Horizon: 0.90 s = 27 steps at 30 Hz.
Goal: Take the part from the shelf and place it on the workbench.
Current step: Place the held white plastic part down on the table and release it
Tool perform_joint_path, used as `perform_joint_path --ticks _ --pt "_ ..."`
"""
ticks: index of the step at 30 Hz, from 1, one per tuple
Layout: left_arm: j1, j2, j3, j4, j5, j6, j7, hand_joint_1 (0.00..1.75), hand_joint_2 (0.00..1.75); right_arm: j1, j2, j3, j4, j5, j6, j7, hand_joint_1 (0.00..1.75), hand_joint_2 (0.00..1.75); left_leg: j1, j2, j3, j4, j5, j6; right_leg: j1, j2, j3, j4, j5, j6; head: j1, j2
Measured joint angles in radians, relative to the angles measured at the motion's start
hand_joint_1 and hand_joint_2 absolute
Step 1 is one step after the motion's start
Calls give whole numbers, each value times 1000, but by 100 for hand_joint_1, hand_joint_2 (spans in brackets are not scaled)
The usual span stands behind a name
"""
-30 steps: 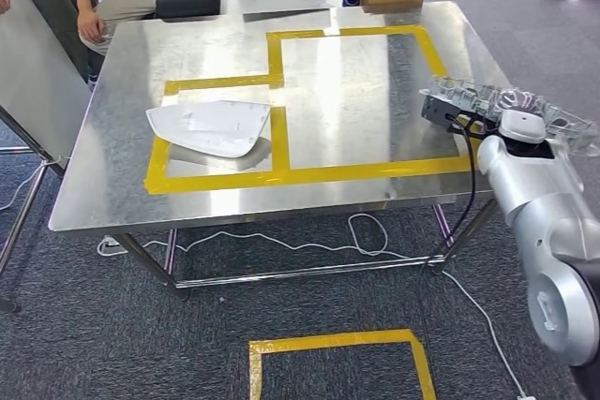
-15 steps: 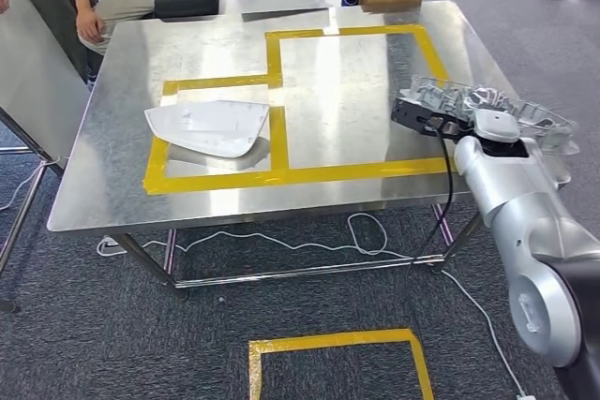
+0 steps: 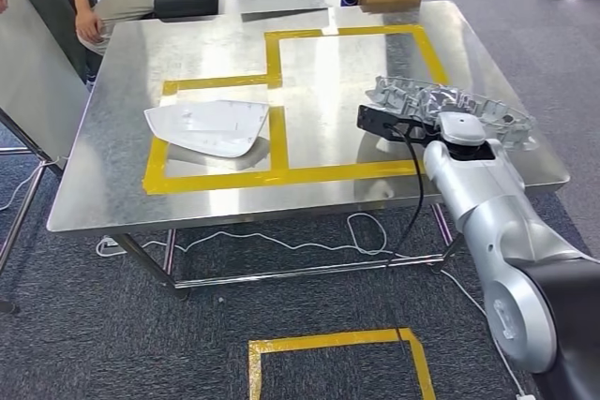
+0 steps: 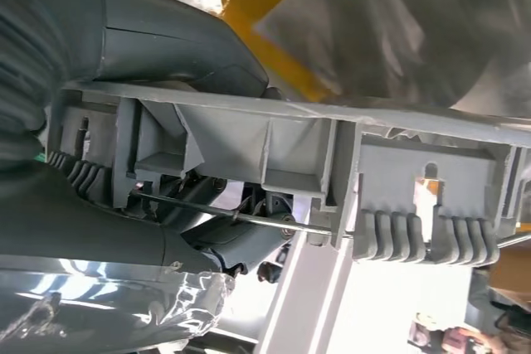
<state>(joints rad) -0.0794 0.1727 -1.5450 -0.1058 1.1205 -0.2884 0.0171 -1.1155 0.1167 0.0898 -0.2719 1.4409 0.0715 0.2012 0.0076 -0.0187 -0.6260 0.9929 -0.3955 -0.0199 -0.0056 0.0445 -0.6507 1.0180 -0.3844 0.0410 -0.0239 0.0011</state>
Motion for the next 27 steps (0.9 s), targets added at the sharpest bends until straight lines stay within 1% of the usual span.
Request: perform_joint_path --ticks 6,11,15,21,25,27 --pt "-7 -2 -1 -2 -26 0 7 0 0 8 58 16 0 8 -10 -28 175 175 1 0 0 0 1 -1 1 0 -1 0 0 0 0 0" --pt "-9 -10 -1 -5 -34 0 14 0 0 22 94 19 1 5 -14 -50 175 175 2 0 -1 0 1 -2 2 0 -1 0 0 -1 0 0" --pt "-11 -13 -1 -6 -34 0 15 0 175 36 110 20 3 4 -11 -57 0 0 2 0 -1 0 1 -2 2 0 -1 0 0 -1 0 0" --pt "-13 -16 -1 -7 -41 1 19 0 175 58 123 20 7 1 -8 -64 0 0 2 0 -1 0 1 -2 2 -1 -1 0 1 -1 0 0" --pt "-13 -18 -1 -7 -44 1 22 0 0 59 124 20 8 1 -8 -64 0 0 2 0 -2 0 1 -2 2 -1 -1 0 1 -1 0 0" --pt "-14 -18 -1 -7 -44 1 24 0 0 59 124 20 8 1 -7 -64 0 0 2 0 -2 0 1 -2 2 -1 -2 0 1 -1 0 0"
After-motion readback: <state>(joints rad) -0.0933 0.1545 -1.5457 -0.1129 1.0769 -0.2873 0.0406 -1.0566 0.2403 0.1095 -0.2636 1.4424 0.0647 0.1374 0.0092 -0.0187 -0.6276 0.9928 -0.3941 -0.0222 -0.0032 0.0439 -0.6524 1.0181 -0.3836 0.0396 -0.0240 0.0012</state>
